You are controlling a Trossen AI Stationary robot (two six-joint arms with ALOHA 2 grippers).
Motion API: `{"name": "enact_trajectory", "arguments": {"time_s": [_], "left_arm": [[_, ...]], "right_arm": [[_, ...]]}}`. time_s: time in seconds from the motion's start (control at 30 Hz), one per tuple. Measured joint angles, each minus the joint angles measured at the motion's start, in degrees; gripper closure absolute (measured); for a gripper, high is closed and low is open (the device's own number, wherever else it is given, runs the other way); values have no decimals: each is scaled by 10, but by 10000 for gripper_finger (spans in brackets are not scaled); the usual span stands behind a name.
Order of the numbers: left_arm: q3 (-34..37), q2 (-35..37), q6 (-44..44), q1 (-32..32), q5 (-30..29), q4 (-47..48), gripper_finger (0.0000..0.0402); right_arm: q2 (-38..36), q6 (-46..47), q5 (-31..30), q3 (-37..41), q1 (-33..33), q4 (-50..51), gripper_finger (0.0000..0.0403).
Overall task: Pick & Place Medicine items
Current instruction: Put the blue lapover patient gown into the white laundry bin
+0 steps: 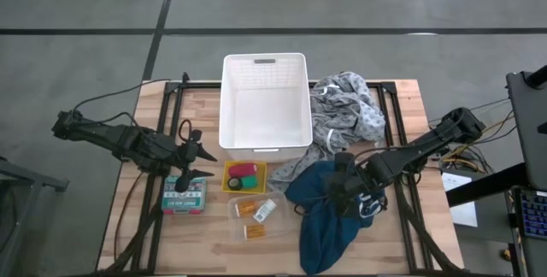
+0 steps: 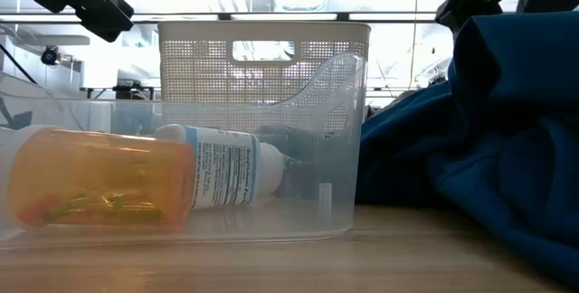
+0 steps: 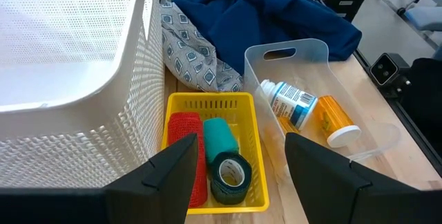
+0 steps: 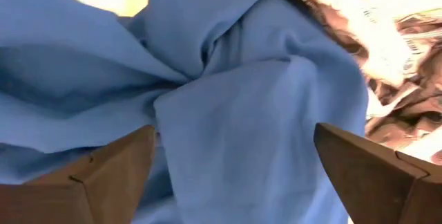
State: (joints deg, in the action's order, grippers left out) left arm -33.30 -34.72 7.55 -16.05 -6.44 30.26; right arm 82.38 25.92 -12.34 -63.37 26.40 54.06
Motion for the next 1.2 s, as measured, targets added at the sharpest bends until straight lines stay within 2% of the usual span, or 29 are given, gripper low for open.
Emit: {"name": "enact_trajectory", "arguments": {"time_s": [0.37, 0.6, 0.7, 0.9, 1.0, 1.2], "left_arm": [[0, 0, 0, 0, 0, 0, 176], [0, 0, 0, 0, 0, 0, 176], [0, 0, 0, 0, 0, 0, 176], [0, 0, 0, 0, 0, 0, 176], [0, 0, 0, 0, 0, 0, 176], [0, 0, 0, 0, 0, 0, 176]], "right_arm": [[-10, 15, -13, -1, 11, 1, 3], [-18, -37, 37, -24, 60, 48, 3], [-28, -20, 31, -21, 84, 56, 3], [-19, 35, -20, -7, 124, -34, 3], [-11, 37, -42, -5, 131, -41, 3], [2, 59, -43, -2, 130, -52, 3]]}}
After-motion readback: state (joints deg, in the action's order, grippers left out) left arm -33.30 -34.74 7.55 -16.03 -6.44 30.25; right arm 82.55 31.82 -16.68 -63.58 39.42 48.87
